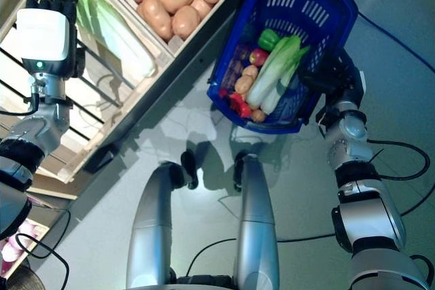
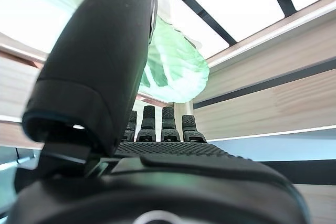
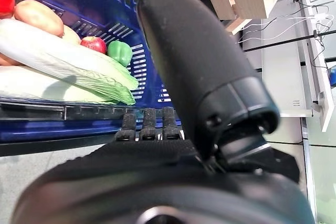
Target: Put vegetables into the basket
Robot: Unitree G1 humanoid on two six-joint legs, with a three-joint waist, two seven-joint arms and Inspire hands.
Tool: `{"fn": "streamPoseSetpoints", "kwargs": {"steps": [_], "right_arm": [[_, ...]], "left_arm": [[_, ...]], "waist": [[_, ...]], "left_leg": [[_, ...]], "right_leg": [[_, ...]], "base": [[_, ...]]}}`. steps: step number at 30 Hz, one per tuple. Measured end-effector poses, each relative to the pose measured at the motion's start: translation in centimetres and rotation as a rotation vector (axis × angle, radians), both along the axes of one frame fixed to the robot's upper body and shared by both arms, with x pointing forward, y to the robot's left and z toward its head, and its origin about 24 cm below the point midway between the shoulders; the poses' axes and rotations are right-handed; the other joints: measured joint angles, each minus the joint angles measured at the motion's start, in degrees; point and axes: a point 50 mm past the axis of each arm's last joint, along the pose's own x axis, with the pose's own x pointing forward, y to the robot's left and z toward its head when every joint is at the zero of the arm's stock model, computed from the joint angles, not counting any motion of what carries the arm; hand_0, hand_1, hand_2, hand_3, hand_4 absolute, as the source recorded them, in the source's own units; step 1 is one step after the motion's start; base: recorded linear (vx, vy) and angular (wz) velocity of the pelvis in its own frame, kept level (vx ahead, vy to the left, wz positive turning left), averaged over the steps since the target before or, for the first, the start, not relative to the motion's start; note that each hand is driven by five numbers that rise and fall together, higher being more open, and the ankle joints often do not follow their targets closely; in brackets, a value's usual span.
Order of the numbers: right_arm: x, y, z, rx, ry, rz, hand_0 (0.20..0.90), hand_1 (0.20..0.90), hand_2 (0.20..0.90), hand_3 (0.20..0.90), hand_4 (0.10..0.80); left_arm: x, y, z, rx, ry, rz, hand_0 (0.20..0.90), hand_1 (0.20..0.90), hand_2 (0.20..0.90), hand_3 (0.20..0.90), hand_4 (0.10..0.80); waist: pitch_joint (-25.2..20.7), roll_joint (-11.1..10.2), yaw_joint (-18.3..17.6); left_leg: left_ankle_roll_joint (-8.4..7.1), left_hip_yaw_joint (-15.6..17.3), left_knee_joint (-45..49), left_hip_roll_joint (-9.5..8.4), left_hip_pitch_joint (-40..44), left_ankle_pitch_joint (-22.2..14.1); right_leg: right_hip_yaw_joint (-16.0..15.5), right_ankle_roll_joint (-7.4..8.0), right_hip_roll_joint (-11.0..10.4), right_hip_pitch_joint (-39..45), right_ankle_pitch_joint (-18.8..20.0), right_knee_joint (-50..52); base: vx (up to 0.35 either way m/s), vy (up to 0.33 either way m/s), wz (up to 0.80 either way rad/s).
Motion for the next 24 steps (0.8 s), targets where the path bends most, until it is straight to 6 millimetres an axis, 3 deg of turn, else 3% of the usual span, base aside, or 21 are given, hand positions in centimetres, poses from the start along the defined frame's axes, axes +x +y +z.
{"fn": "streamPoseSetpoints", "kwargs": {"steps": [7, 18, 24], "right_arm": [[0.0, 0.0, 0.0, 0.0, 0.0, 0.0, 0.9, 0.9, 0.9, 0.9, 0.8], [0.0, -0.1, -0.3, 0.025, 0.008, -0.005, 0.9, 0.9, 0.9, 0.9, 0.8], [0.1, -0.2, 0.1, 0.021, -0.01, -0.011, 0.9, 0.9, 0.9, 0.9, 0.8]], "left_arm": [[0.1, -0.3, -0.1, 0.015, 0.017, -0.023, 0.9, 0.9, 0.9, 0.9, 0.8], [0.5, -2.0, -1.4, 0.198, 0.143, -0.105, 0.9, 0.9, 0.9, 0.9, 0.8], [0.9, -2.7, -0.6, 0.287, 0.146, -0.126, 0.9, 0.9, 0.9, 0.9, 0.8]], "waist": [[0.0, -0.1, -0.1], [0.0, -0.3, -0.4], [0.0, -0.3, -0.3]], "left_leg": [[0.05, 0.0, 0.1, 0.0, 0.0, 0.0], [0.23, 0.1, 0.0, 0.1, -0.4, -0.1], [0.4, 0.3, 0.5, 0.6, -1.6, -0.2]], "right_leg": [[0.0, 0.1, 0.0, 0.1, 0.1, 0.0], [0.1, 0.22, 0.1, -0.4, 0.1, -0.3], [0.5, 0.54, 0.9, -1.6, 0.4, -0.4]], "base": [[0.0, 0.0, 0.0], [0.0, 0.0, 0.0], [-0.006, 0.017, -0.04]]}}
